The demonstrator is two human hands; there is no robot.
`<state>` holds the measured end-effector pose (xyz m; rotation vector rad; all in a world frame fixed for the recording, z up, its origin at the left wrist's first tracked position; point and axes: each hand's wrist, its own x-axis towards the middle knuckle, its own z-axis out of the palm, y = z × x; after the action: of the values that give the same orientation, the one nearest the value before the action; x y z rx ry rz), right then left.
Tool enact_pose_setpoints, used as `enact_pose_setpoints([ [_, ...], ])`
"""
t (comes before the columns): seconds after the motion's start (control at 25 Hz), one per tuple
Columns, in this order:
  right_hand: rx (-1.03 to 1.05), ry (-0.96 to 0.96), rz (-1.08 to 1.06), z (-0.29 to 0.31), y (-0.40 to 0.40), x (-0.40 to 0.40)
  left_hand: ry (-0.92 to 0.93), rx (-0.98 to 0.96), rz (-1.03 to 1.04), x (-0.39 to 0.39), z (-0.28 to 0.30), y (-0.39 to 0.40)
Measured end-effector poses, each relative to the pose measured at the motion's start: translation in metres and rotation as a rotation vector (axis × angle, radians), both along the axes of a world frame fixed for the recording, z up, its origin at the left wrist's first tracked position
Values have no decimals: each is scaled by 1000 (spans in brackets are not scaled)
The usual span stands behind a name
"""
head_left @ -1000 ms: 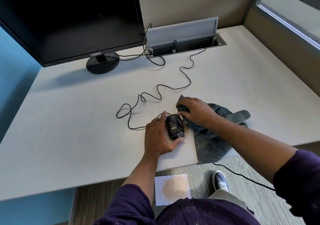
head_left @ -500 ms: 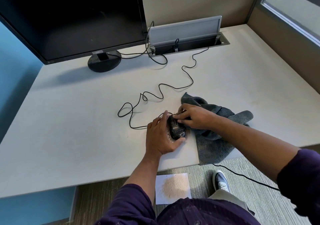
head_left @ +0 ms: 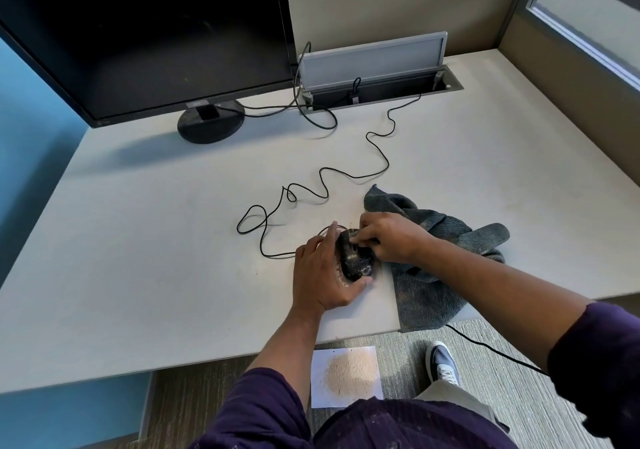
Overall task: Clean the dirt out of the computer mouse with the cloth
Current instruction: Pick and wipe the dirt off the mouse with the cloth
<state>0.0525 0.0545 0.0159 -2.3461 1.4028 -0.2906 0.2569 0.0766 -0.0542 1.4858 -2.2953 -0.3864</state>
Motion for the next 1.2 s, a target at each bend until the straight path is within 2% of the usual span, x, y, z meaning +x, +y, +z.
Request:
enact_pose_setpoints([
  [0.08, -16, 16, 131, 0, 3, -2, -6, -4, -1, 1, 0, 0],
  [0.24, -18, 128, 29, 8, -2, 4, -25, -4, 4, 1, -1, 0],
  [0.36, -44, 138, 176, 8, -2, 7, -20, -7, -2, 2, -2, 0],
  [0.52, -67, 181, 113, 11, -2, 6, -10, -20, -4, 0, -2, 0],
  [0.68, -71, 182, 236, 9, 3, 6, -12, -20, -17, 0, -3, -1],
  [0.8, -66, 213, 75, 9, 0, 15, -18, -22, -1, 0, -4, -2],
  [0.96, -35, 276, 246, 21, -6, 16, -13, -19, -7, 2, -5, 0],
  [1.2, 7, 258, 124, 21, -14, 24, 13, -36, 17, 1, -5, 0],
])
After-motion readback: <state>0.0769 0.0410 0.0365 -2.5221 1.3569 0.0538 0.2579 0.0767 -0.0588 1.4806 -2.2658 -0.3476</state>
